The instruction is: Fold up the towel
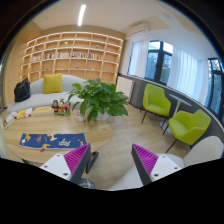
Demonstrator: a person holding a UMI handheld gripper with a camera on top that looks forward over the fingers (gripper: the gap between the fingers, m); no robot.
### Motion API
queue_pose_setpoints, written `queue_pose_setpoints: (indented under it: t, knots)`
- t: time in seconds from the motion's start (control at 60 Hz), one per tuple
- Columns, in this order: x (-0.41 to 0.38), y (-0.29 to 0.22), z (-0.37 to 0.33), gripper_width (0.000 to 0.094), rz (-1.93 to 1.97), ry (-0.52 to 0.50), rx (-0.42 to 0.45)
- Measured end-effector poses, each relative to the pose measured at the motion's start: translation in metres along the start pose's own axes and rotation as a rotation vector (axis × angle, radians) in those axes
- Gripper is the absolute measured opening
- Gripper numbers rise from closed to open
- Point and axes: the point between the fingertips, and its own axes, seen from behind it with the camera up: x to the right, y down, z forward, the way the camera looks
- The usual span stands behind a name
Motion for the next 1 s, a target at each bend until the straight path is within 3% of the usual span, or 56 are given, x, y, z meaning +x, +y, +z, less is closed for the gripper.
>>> queue_pose_setpoints:
  t: [0.217, 0.35, 0.583, 0.8, 0.9, 1.0]
  knots:
    - [-0.017, 0.03, -0.012, 0.0852, -0.049, 0.008, -0.043]
    - [-0.062, 0.066, -0.021, 0.085, -0.083, -0.048, -0.091]
    - [-0.257, 0.119, -0.024, 0.0855, -0.104, -0.304, -0.15]
    - [-0.462, 0.118, -0.003, 0.0851, -0.14, -0.553, -0.15]
    - [-0.534, 0.109, 0.015, 0.0854, -0.145, -0.605, -0.14]
    - [-0.578, 0.098, 0.047, 0.0854, -0.15, -0.586, -0.114]
